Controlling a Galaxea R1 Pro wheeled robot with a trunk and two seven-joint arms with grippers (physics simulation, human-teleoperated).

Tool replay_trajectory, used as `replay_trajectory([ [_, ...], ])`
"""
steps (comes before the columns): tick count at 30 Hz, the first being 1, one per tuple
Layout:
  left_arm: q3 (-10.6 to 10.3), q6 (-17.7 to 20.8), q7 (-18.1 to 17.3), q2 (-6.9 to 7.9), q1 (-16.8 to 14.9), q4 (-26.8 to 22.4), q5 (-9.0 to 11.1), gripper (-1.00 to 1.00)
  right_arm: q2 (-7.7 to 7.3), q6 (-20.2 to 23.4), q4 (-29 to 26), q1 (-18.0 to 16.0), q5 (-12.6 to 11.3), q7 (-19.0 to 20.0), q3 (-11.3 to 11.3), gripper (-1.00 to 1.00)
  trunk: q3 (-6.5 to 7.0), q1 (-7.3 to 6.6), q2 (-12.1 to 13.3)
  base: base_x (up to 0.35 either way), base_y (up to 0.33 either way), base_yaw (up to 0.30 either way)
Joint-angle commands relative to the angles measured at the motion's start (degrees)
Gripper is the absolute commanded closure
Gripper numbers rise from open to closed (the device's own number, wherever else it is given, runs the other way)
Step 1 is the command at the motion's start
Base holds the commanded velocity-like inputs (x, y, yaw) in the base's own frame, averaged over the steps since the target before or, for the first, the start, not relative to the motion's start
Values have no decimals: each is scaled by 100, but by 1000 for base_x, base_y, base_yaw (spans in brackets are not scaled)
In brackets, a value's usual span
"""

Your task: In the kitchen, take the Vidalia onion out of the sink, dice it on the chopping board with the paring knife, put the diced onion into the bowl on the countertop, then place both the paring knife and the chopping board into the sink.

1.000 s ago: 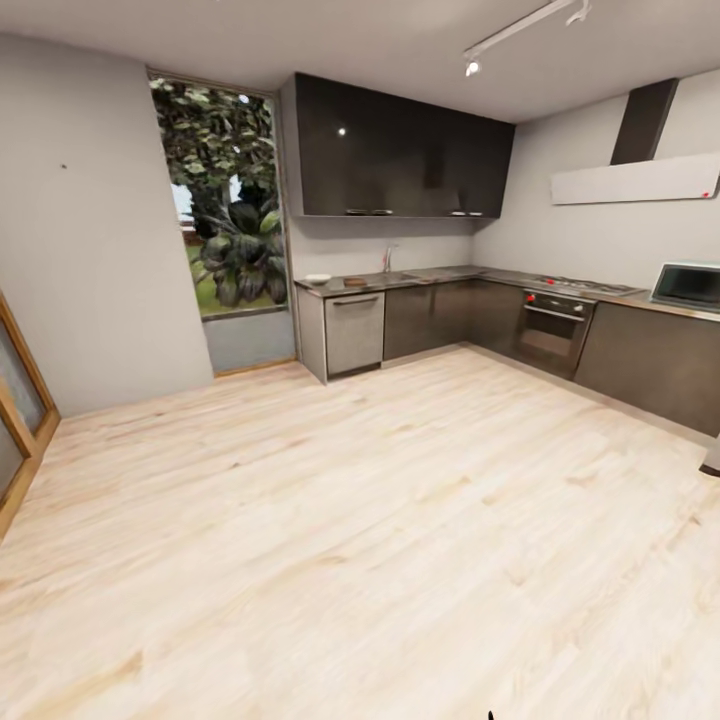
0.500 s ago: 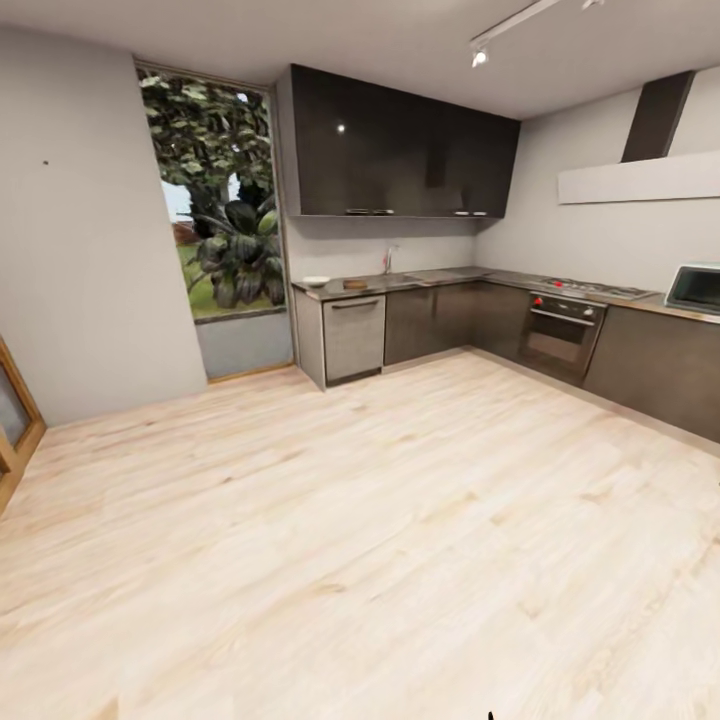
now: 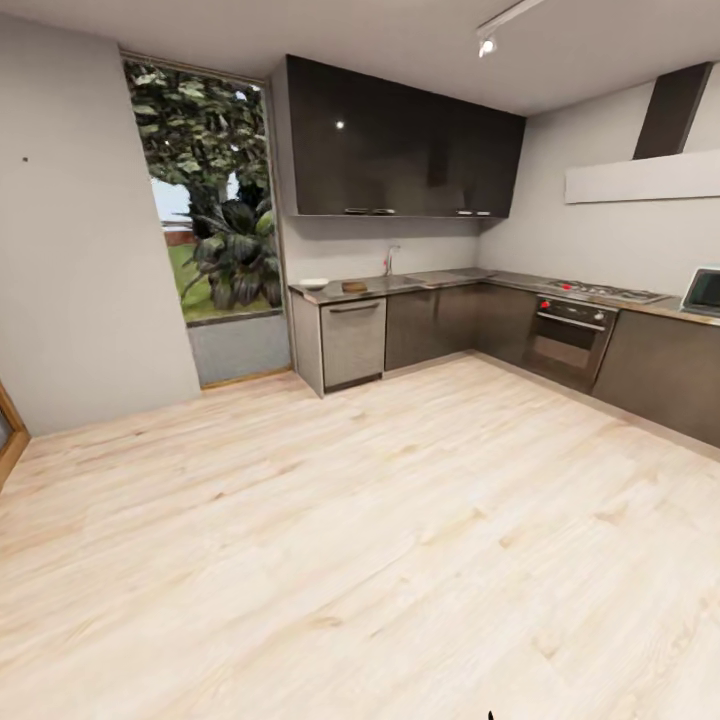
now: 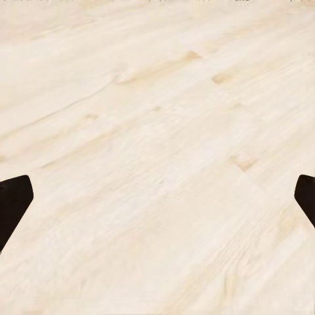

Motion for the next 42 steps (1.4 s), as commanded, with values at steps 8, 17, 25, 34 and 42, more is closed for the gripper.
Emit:
replay_trajectory([
  [8,1,-7,1,0,2,-7,8,-100,2,-12,-1,-1,-2,-16,0,-100,-4,4,-2,324,-98,0],
  [17,1,-7,4,0,2,-7,7,-100,2,-12,-2,-1,9,-16,0,-100,-4,4,-2,321,-135,0],
  [25,1,-7,4,0,2,-7,7,-100,2,-12,-1,-1,7,-16,0,-100,-4,4,-2,319,-140,0],
  [34,1,-7,4,0,2,-7,7,-100,2,-12,-1,-1,4,-16,7,-100,-4,4,-2,319,-140,0],
  [42,1,-7,4,0,2,-7,7,-100,2,-12,-1,-1,2,-16,8,-100,-4,4,-2,315,-147,0],
])
